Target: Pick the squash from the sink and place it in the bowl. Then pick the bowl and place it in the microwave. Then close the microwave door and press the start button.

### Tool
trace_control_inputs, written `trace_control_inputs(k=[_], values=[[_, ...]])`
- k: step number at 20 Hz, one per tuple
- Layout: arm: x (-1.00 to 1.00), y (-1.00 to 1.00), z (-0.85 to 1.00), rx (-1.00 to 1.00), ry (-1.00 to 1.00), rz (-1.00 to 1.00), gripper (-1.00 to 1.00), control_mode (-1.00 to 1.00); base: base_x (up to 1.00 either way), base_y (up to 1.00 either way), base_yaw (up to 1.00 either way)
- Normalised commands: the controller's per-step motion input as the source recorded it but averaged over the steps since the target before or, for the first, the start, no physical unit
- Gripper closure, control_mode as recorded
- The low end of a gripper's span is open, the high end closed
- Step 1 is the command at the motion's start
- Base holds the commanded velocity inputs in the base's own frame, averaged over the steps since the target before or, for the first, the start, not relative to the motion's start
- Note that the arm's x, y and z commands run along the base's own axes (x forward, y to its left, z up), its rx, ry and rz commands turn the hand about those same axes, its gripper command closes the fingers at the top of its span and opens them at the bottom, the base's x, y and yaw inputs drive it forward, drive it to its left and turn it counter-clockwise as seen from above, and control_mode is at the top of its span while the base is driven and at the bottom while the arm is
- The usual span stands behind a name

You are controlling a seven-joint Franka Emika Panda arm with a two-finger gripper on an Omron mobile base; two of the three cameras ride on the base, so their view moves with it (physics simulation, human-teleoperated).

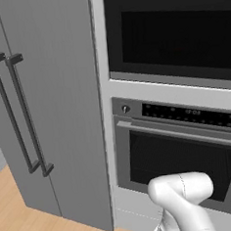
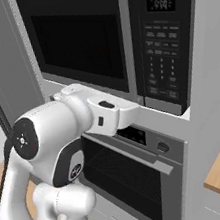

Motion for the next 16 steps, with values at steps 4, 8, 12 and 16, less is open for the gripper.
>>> trace_control_inputs(k=[4, 8, 12, 16], values=[[0.00, -0.55, 0.00, 0.02, -0.01, 0.00, 1.00, -1.00, 0.00, 0.00, 0.00], [0.00, -0.56, 0.01, 0.03, -0.03, 0.00, 1.00, -1.00, 0.00, 0.00, 0.00], [0.00, -0.14, 0.00, 0.00, -0.01, 0.00, 1.00, -1.00, 0.00, 0.00, 0.00], [0.00, -0.01, 0.00, 0.00, 0.00, 0.00, 1.00, -1.00, 0.00, 0.00, 0.00]])
